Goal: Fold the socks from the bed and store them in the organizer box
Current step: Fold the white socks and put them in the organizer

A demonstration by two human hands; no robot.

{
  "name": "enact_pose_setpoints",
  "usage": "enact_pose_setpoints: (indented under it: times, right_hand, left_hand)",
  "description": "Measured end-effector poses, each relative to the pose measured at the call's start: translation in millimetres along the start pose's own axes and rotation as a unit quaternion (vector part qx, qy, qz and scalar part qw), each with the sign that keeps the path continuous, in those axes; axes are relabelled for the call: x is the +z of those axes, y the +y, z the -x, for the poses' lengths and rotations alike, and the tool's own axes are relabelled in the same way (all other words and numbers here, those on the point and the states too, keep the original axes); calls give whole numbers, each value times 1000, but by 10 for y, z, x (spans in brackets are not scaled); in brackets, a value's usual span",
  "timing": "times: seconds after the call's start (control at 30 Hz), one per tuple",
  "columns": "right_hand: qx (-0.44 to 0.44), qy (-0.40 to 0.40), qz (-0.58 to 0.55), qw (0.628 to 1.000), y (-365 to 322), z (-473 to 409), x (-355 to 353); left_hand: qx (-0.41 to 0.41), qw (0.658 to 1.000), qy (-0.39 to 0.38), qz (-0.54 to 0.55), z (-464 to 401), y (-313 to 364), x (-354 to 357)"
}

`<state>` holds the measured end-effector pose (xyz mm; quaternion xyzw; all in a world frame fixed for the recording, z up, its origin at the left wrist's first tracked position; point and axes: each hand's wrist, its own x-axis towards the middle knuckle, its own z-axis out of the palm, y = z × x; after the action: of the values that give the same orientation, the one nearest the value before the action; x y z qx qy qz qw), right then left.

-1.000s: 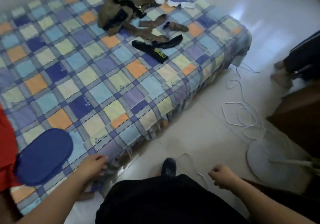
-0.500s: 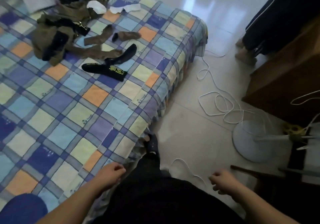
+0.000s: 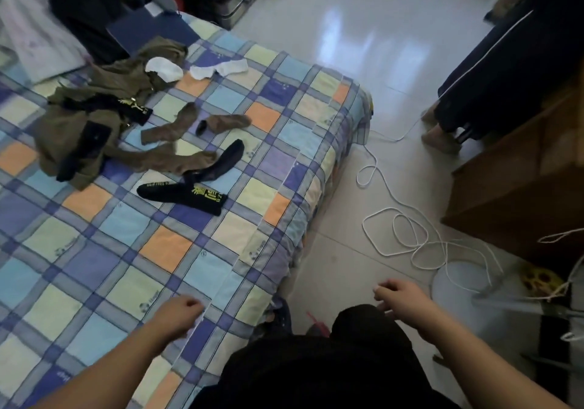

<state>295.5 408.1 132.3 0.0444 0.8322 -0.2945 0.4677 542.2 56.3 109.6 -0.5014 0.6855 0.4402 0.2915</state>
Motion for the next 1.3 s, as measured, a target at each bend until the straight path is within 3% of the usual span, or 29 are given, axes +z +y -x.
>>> enact_pose_setpoints:
  times: [0.13,0.3,0.5,0.6,0.73,0.93,1.17,1.3]
  right_hand:
    - [34,17,-10,999,115,-200,-319]
    - [118,21,5,993,533,-536,-914]
    - [106,-11,153,983,467,-1129,-1904]
    - [86,-56,210,972,212,-1430,-2431]
    - [52,-43,177,982,-191,-1900,-3049]
    - [-10,-48,361,931,-1073,-2517,-3456]
    - [-94,-90,325,937,-2329,-2988,-2982]
    - [-130,-119,461,870,-2804,-3174,-2808]
  left_hand:
    - [41,997,31,59,-259,709,-175]
    - [17,995,10,93,-400,1299,27]
    - [-49,996,7,71,-426,1906,708]
    - [-48,998,-12,40,-428,2361,1065]
    - [15,997,-6,-71,-554,3130,1352]
    - [51,999,5,-15,-806,3875,1319]
    - [-16,996,-26,83,-1174,3642,1256]
    - [-82,991,-35,100,-1349,3319,1012]
